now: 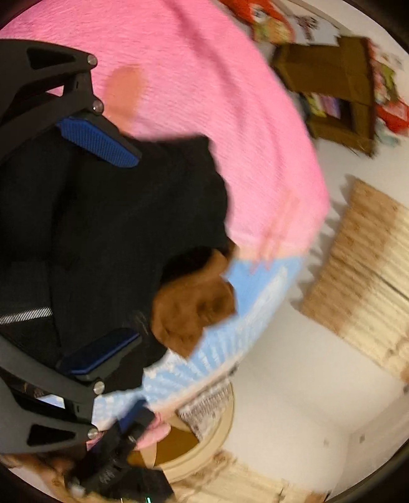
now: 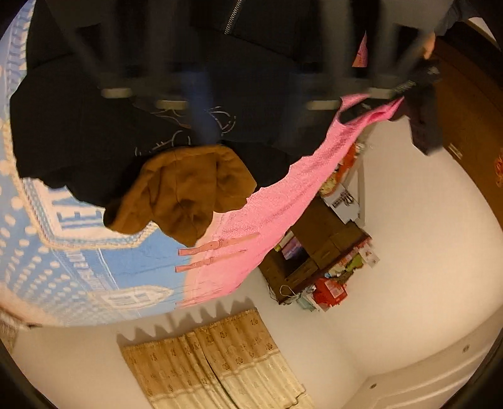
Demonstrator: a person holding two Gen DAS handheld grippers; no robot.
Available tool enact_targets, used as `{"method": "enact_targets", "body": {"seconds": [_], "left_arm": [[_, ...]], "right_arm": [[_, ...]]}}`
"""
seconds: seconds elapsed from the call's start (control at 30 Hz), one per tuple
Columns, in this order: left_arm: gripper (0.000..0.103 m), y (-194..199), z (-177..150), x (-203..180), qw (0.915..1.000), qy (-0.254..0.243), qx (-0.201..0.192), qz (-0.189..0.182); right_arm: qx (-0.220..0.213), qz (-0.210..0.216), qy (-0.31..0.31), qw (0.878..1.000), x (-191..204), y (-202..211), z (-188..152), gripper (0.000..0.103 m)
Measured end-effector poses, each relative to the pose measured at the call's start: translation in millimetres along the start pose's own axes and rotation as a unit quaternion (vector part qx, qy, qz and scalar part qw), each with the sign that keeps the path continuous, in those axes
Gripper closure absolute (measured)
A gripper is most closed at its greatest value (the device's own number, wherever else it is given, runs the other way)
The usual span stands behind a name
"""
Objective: Fold large clothes
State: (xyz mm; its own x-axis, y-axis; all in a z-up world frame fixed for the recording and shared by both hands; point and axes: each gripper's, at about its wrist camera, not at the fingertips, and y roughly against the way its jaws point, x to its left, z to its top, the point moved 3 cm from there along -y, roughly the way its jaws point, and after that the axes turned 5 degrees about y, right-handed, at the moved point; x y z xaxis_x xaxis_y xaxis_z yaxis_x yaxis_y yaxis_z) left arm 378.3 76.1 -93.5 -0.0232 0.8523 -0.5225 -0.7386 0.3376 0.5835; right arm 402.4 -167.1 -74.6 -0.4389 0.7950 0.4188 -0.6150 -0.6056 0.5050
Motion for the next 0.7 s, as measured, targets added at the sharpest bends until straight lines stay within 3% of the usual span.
{"method": "enact_targets", "body": {"seconds": [0.13, 0.43, 0.7], "left_arm": [[0.000, -13.6, 18.4, -26.2, 0.9991, -0.015, 0.003, -0.040], [0.000, -100.9, 32.4, -20.3, 0.9960, 0.042, 0.071, -0.036], [0.000, -150.7, 39.2, -9.1, 0.9906, 0.084, 0.089, -0.061]], "right_arm": [[-0.008, 0.004, -0.051, 0.999, -43.0, -5.3, 0.8, 0.031], [0.013, -0.017, -0.142, 0.990, -130.6, -50.8, 19.2, 0.031], [0.038, -0.020, -0.156, 0.987, -163.5, -93.9, 33.9, 0.032]]}}
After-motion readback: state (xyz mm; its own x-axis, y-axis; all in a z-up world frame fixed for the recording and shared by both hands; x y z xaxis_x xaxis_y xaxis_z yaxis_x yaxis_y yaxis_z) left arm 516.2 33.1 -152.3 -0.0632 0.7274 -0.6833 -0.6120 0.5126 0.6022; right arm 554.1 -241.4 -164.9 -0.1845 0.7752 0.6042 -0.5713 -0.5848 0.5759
